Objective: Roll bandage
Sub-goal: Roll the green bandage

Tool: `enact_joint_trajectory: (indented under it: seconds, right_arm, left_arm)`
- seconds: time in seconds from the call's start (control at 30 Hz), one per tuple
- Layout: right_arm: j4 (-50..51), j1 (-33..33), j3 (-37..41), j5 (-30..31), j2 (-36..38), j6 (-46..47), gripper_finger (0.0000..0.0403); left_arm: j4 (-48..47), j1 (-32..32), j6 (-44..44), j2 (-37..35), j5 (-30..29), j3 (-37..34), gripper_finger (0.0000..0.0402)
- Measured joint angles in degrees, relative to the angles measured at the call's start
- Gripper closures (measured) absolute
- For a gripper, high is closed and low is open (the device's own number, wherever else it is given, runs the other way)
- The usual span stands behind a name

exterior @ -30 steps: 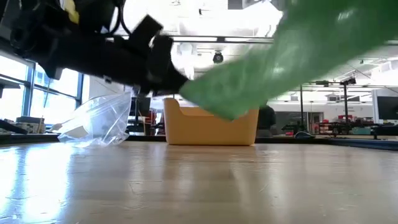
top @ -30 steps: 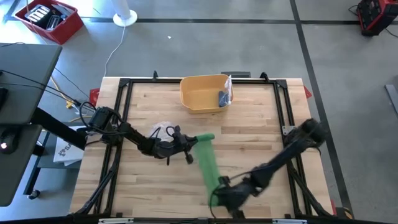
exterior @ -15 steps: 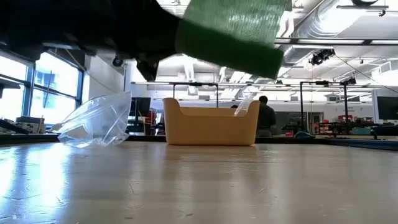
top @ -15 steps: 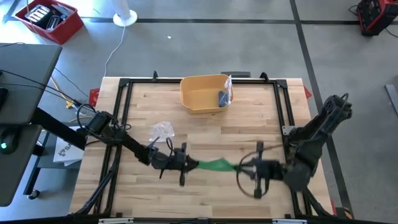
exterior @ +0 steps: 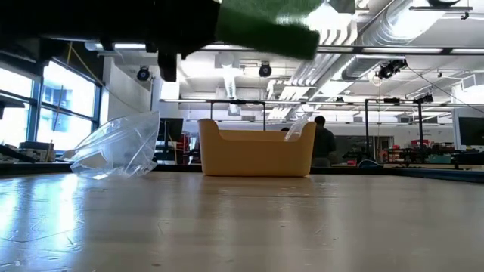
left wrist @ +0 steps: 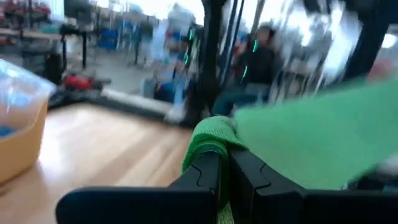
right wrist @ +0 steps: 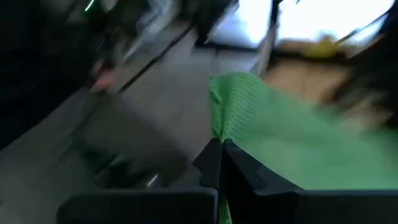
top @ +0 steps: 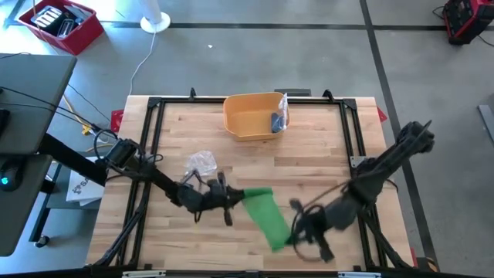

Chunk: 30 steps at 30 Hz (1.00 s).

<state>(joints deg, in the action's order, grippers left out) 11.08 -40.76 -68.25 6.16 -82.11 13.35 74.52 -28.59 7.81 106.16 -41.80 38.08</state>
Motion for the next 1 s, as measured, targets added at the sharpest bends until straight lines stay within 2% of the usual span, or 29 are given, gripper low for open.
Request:
enact_joint_trajectory:
  seconds: [0.1,0.13,0.27,0.37,0.47,0.67,0.8,0.93,1.0]
  right_arm:
    - [2.47,-1.98,0.00,-1.91,-4.99,5.80,0.0403]
    - [3.49,-2.45,0.00,-1.91,-6.48,7.77,0.0403]
    - [6.78,-2.92,0.00,-1.16,-11.56,13.78,0.0403]
    - [7.63,-2.90,0.00,-0.33,-14.41,16.59,0.0403]
    - [3.92,-2.81,0.02,-1.36,-16.13,18.33,0.0403]
    - [-14.98,-6.63,0.02,-7.83,-16.28,23.31,0.0403]
    - [-20.75,-10.34,-0.02,-6.23,-16.28,25.52,0.0403]
    - [-19.44,-12.03,-0.02,0.16,-16.28,25.32,0.0403]
    - [-15.62,-11.34,-0.02,3.28,-16.26,25.12,0.0403]
  left_arm:
    - [13.86,2.00,0.03,-0.42,5.25,-3.56,0.0396]
    - [15.49,2.49,0.76,-0.66,7.48,-4.49,0.0396]
    - [15.48,3.90,9.02,-2.72,13.88,-6.07,0.0396]
    - [14.86,3.56,10.69,-3.20,15.74,-5.85,0.0396]
    - [15.44,2.71,6.42,-3.40,13.40,-5.60,0.0396]
    - [15.39,2.05,-4.68,-3.36,0.46,-5.74,0.0396]
    - [15.41,3.34,-6.52,-3.36,-0.37,-5.74,0.0396]
    - [15.41,4.32,-3.87,-3.36,1.63,-5.63,0.0396]
    - [15.42,4.73,-2.13,-3.34,3.76,-4.76,0.0396]
